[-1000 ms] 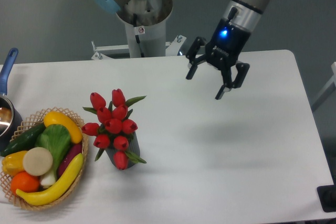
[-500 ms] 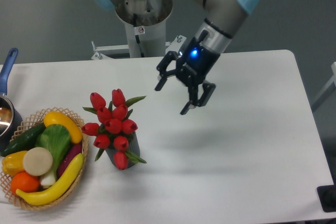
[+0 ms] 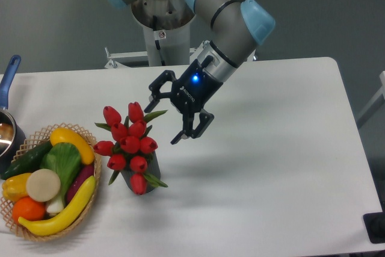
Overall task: Pick up the flowers from the vase
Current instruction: 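Lower the open gripper around the tulip stems above the vase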
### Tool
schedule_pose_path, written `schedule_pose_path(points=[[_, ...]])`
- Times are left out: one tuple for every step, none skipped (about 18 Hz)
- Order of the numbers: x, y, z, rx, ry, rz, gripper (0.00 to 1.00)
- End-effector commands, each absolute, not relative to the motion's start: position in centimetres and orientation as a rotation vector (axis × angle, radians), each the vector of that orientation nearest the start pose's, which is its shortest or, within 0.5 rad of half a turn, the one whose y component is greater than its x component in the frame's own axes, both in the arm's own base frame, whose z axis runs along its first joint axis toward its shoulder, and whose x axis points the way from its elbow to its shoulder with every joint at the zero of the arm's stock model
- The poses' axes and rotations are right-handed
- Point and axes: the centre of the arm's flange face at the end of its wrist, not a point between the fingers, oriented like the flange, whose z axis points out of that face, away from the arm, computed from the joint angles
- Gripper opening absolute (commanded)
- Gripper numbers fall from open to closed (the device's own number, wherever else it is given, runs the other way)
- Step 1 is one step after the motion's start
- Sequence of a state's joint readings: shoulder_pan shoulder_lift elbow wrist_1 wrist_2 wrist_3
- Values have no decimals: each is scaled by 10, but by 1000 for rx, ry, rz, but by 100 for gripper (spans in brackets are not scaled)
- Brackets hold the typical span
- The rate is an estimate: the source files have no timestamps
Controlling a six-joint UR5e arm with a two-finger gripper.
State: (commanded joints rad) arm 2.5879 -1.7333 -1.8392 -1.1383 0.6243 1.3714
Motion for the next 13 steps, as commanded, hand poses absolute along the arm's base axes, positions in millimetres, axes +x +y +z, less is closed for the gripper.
schedule_pose_path(points=[[-330,464,355,-2194,407,-425,100],[-328,468,354,-2192,424,-414,100],[-328,470,352,-2190,434,-406,100],[-328,472,349,-2192,441,-406,100],[-328,472,348,-2190,446,-402,100],[-329,472,347,-2191,450,-400,100],[-329,472,348,-2189,452,-398,100],[-329,473,346,-2190,452,-399,100],[-329,474,343,-2192,450,-406,100],[-328,474,341,-2200,457,-404,100],[-325,478,339,-2204,471,-404,100],[-324,479,338,-2204,478,-398,100],[-324,480,337,-2204,480,-397,100]])
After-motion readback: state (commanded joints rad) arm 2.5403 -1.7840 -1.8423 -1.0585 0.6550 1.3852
